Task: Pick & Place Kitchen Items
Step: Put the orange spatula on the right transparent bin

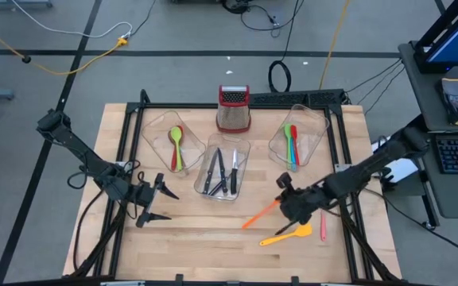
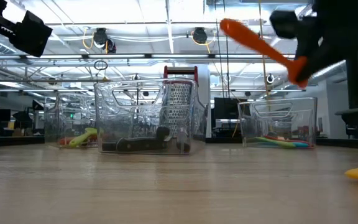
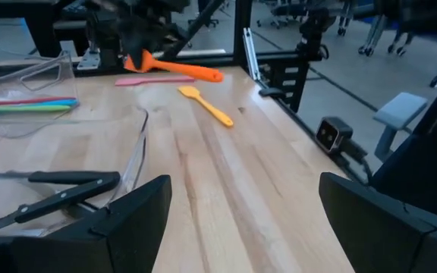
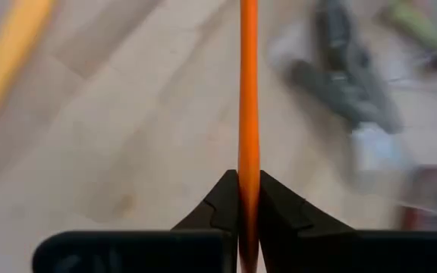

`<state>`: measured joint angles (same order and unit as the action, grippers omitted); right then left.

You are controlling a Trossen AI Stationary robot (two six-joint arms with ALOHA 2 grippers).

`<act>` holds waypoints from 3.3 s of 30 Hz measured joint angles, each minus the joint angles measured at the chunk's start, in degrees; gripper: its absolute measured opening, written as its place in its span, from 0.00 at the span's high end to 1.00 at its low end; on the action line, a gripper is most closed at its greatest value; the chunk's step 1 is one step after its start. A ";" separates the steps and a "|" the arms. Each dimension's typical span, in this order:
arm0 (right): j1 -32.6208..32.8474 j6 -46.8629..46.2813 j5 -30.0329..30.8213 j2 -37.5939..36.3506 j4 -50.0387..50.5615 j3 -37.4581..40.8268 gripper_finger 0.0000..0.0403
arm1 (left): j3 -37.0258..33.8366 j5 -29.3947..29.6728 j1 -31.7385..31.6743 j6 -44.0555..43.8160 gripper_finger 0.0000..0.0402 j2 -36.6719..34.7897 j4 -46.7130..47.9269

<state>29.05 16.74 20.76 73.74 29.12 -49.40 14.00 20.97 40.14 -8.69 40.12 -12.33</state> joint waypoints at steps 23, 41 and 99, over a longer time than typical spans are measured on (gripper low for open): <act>-2.44 48.39 33.16 -14.03 -11.60 -2.23 0.96 | 0.02 0.07 -0.71 8.69 0.17 2.45 -29.60; -2.11 61.15 33.36 -5.83 -22.79 -2.28 0.96 | 28.66 -1.46 -12.69 -13.16 0.17 32.64 -16.83; 1.96 72.49 30.37 5.52 -45.09 -2.28 0.96 | 45.57 -33.56 -26.84 -32.14 0.70 54.95 -6.07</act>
<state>31.01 89.23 51.13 79.26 -15.97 -51.68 59.57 -12.59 13.30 -40.83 95.07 -18.40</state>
